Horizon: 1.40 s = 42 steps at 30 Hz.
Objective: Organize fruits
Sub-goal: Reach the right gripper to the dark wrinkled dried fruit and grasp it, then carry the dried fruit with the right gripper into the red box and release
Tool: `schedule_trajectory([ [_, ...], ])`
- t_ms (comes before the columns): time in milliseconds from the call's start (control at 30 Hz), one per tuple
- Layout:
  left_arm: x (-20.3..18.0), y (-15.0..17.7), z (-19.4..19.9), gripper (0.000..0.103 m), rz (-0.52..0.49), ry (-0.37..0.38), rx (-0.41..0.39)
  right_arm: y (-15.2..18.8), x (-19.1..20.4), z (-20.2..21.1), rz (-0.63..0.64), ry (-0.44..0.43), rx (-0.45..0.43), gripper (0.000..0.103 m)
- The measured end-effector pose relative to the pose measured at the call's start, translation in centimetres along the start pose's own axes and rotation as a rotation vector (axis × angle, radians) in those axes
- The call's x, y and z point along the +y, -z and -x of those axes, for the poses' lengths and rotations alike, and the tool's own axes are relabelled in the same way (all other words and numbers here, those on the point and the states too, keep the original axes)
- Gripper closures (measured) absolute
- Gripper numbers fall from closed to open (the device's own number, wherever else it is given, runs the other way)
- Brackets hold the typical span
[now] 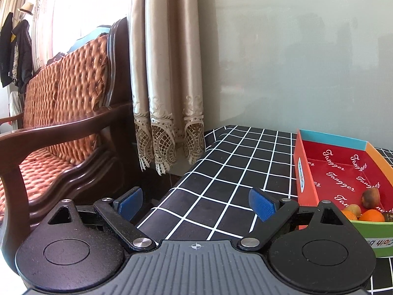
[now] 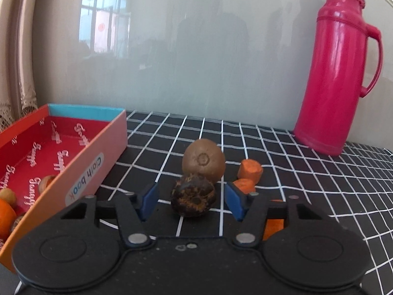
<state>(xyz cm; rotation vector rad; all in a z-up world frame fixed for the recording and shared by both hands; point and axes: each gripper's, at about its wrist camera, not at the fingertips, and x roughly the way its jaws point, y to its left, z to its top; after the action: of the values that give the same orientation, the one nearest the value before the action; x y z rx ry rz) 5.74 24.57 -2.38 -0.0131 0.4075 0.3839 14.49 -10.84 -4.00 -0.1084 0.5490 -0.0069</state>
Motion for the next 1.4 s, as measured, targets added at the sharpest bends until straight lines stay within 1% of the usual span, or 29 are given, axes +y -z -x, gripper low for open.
schedule_trajectory([
  [67,0.0,0.0,0.0,0.01,-0.003,0.002,0.002,0.0,-0.1,-0.2,-0.012,-0.002,0.004,0.061],
  [100,-0.1,0.1,-0.1,0.01,-0.005,0.002,0.004,0.0,-0.2,-0.3,-0.018,-0.006,0.003,0.062],
  [400,0.2,0.0,0.1,0.01,0.012,0.006,0.004,0.1,-0.3,0.8,-0.004,-0.009,-0.02,0.062],
  [667,-0.4,0.1,0.6,0.01,0.014,0.016,-0.002,-0.9,-0.5,3.3,0.014,-0.01,-0.065,0.062],
  [967,0.0,0.2,1.0,0.01,0.033,0.019,-0.004,-2.3,1.4,6.7,0.043,-0.061,-0.146,0.062],
  [1167,0.5,0.1,1.4,0.01,0.034,0.009,-0.013,-2.6,3.1,7.1,0.06,-0.089,-0.153,0.062],
  [1400,3.0,0.2,1.6,0.01,0.048,-0.035,-0.013,-2.6,5.5,7.0,0.076,-0.131,-0.156,0.062],
])
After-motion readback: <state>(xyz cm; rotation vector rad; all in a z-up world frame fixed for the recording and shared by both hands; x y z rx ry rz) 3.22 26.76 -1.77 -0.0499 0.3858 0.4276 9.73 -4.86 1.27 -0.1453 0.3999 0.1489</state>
